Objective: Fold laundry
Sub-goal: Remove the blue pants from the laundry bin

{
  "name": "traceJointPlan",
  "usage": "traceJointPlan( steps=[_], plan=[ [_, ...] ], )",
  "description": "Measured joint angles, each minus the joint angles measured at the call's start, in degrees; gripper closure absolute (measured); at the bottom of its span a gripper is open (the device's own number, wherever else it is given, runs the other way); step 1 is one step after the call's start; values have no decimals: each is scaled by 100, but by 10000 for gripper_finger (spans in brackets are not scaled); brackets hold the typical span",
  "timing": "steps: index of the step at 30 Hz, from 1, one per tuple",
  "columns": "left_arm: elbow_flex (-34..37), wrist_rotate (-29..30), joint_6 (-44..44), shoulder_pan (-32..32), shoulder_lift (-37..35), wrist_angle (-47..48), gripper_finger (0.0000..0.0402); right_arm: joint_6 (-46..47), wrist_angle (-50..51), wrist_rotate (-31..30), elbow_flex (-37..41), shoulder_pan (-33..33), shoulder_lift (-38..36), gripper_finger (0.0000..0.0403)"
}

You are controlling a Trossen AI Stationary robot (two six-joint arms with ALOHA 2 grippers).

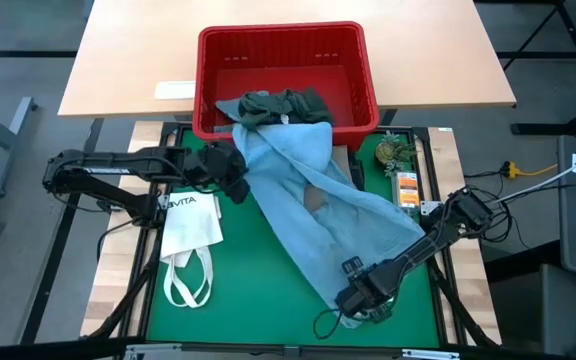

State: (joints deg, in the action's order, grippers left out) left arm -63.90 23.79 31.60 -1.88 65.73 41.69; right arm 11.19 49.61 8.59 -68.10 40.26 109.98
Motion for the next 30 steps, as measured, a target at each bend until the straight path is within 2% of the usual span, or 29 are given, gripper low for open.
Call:
traceJointPlan(
  steps=[7, 15, 19, 24, 28, 30],
  plan=[
    [0, -969, 365, 459, -108, 517, 401, 48, 772, 729, 25, 160, -71, 253],
    [0, -2786, 925, 1113, -113, 1307, 401, 48, 983, 1014, 31, 397, -64, 253],
    [0, -3134, 1147, 1512, -113, 1381, 401, 45, 976, 1109, 26, 500, -64, 253],
    [0, -3257, 1302, 1890, -113, 1483, 389, 49, 1013, 1270, 31, 557, -64, 253],
    [-11, -4435, 1531, 2129, -130, 1888, 384, 59, 1148, 1633, 49, 630, -58, 253],
    [-9, -4746, 1995, 2258, -124, 2243, 386, 59, 1231, 1704, 44, 691, -58, 253]
  ],
)
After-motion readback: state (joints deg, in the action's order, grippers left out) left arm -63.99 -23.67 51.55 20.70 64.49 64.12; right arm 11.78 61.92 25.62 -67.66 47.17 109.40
